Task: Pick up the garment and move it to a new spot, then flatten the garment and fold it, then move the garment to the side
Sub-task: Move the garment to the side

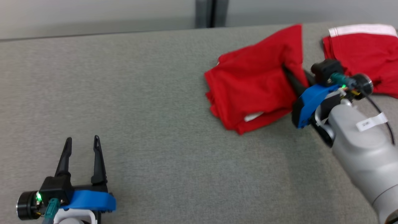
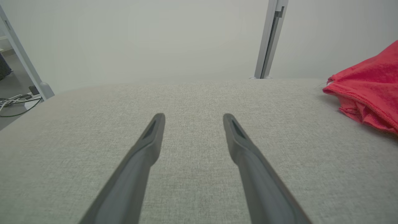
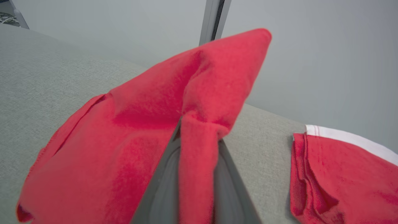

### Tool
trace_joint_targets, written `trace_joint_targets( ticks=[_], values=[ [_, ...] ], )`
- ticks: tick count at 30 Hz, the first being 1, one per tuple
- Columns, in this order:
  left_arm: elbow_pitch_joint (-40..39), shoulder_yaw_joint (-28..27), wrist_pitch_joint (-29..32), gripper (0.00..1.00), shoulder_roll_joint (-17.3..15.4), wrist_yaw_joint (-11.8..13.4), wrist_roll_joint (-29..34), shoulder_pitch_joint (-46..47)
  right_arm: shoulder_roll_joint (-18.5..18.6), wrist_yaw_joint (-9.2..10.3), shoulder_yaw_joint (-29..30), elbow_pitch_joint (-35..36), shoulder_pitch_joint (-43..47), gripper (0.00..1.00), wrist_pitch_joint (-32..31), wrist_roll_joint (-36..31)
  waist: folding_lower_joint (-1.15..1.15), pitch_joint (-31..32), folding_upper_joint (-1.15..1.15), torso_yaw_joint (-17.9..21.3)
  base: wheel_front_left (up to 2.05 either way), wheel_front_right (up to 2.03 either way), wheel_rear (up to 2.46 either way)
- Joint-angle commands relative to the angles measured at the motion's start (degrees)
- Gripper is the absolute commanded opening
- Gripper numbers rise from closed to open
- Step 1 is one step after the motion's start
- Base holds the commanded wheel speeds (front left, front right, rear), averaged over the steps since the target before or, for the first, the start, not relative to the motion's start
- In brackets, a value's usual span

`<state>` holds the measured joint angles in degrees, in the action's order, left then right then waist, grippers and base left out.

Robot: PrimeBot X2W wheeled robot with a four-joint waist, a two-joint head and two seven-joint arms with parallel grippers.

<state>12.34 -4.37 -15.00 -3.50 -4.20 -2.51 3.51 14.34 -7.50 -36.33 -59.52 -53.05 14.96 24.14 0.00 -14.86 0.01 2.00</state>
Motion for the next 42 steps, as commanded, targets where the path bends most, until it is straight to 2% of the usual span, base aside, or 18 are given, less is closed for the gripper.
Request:
trace_joint_targets(
  ticks=[1, 10, 14, 22, 28, 29, 32, 37, 40, 42],
  values=[
    [-0.61, 0.23, -0.22, 1.0, -0.51, -0.32, 0.38, 1.3, 1.59, 0.01, -0.12, 0.29, -2.13, 0.0, 0.27, 0.5, 0.0, -1.11, -0.01, 0.84, 0.0, 0.0, 0.0],
    [-4.46, 0.18, -0.23, 1.0, -3.73, -1.13, 1.59, 4.29, 9.44, 0.01, -1.13, 0.17, -11.61, 0.0, -0.98, 2.59, 0.0, -7.95, -0.01, 6.47, 0.0, 0.0, 0.0],
    [-6.79, 0.52, -0.23, 1.0, -5.35, -1.37, 2.24, 5.29, 11.79, 0.01, -1.27, -0.59, -15.78, 0.0, -2.41, 3.68, 0.0, -10.42, -0.01, 8.64, 0.0, 0.0, 0.0],
    [-12.08, 1.85, -0.23, 1.0, -6.95, -1.57, 3.04, 6.44, 17.22, 0.01, -2.82, -5.18, -22.15, 0.0, -5.94, 4.0, 0.0, -14.13, -0.01, 10.16, 0.0, 0.0, 0.0],
    [-13.81, 1.89, -0.23, 1.0, -8.05, -1.58, 2.69, 7.12, 18.82, 0.01, -3.12, -9.78, -25.7, 0.0, -6.3, 2.68, 0.0, -16.36, -0.01, 10.49, 0.0, 0.0, 0.0],
    [-13.84, 1.93, -0.23, 1.0, -8.18, -1.58, 2.64, 7.19, 18.97, 0.01, -2.96, -10.52, -26.26, 1.0, -5.75, 2.36, 0.0, -16.67, -0.01, 10.45, 0.0, 0.0, 0.0],
    [-13.45, 2.06, -0.23, 1.0, -8.32, -1.47, 2.55, 7.56, 18.55, 0.01, -2.97, -12.4, -26.9, 1.0, -4.63, 0.67, 0.0, -17.3, -0.01, 10.34, 0.0, 0.0, 0.0],
    [-12.52, 2.32, -0.21, 1.0, -7.96, -1.04, 2.02, 7.78, 19.94, 0.01, -1.7, -14.17, -28.49, 1.0, -2.68, -4.53, 0.0, -17.11, -0.01, 9.79, 0.0, 0.0, 0.0],
    [-11.78, 2.33, -0.19, 1.0, -7.48, -0.81, 1.53, 7.63, 19.44, 0.01, 1.25, -14.36, -28.63, 1.0, -0.81, -6.53, 0.0, -15.78, -0.01, 9.43, 0.0, 0.0, 0.0],
    [-11.14, 2.23, -0.19, 1.0, -6.92, -0.4, 1.19, 7.19, 17.66, 0.01, 4.14, -14.05, -27.27, 1.0, 0.03, -5.84, 0.0, -14.33, -0.01, 9.3, 0.0, 0.0, 0.0]
  ],
)
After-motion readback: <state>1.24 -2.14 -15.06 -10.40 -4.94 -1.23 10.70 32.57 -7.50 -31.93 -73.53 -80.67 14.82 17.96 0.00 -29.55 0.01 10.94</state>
